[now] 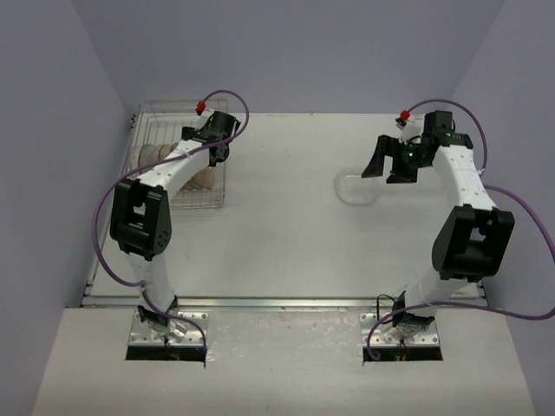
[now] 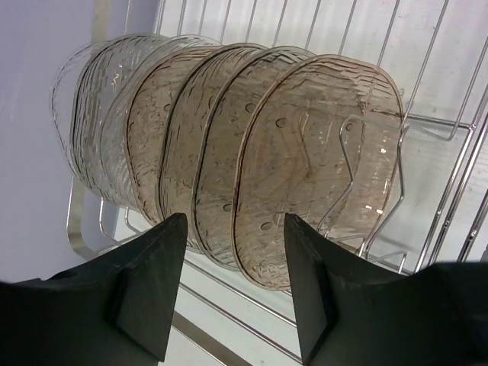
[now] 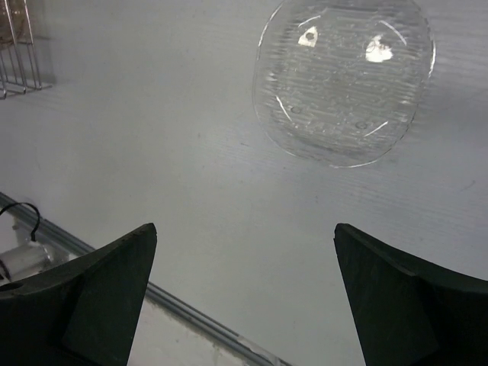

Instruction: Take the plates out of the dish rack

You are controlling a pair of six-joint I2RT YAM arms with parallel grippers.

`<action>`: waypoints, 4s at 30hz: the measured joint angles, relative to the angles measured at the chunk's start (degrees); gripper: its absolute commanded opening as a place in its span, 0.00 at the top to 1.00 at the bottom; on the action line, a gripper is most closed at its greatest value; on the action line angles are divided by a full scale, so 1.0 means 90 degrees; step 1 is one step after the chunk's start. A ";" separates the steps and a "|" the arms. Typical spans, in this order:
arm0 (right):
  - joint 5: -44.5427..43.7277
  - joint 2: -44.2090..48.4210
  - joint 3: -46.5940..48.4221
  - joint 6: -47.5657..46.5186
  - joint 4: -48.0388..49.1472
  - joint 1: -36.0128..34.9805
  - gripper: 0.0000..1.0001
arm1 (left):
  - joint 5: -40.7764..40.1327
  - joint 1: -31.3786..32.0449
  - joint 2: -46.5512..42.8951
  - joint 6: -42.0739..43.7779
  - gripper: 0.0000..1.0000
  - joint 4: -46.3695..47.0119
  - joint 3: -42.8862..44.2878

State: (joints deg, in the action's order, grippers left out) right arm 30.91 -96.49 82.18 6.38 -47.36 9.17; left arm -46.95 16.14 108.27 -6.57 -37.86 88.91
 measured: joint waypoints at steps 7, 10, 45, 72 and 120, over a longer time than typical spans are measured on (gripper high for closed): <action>0.0443 0.0049 -0.0290 0.0142 0.0068 0.0000 0.01 | -0.0185 0.0000 0.0241 -0.0019 0.57 -0.0085 0.0218; 0.0554 0.0141 -0.0290 0.0157 0.0089 0.0000 0.01 | -0.0226 -0.0006 0.0518 -0.0019 0.61 -0.0092 0.0362; 0.1310 0.0322 -0.0244 0.0427 0.0215 0.0000 0.01 | -0.1676 0.0349 -0.0893 0.2111 1.00 0.0968 0.0863; 0.0296 0.0950 -0.0545 0.3345 0.2865 -0.3552 0.22 | 0.6405 -0.0386 -0.3315 -0.1339 1.00 -0.0448 -0.0703; -0.0399 -0.0909 0.1441 0.0146 0.0562 -0.0561 1.00 | 0.5636 -0.0845 -0.3406 -0.0491 0.00 -0.0056 -0.0968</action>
State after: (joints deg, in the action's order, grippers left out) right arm 27.32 -104.67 95.16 7.69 -42.30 4.12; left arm 3.77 8.54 77.61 -10.99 -38.36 80.20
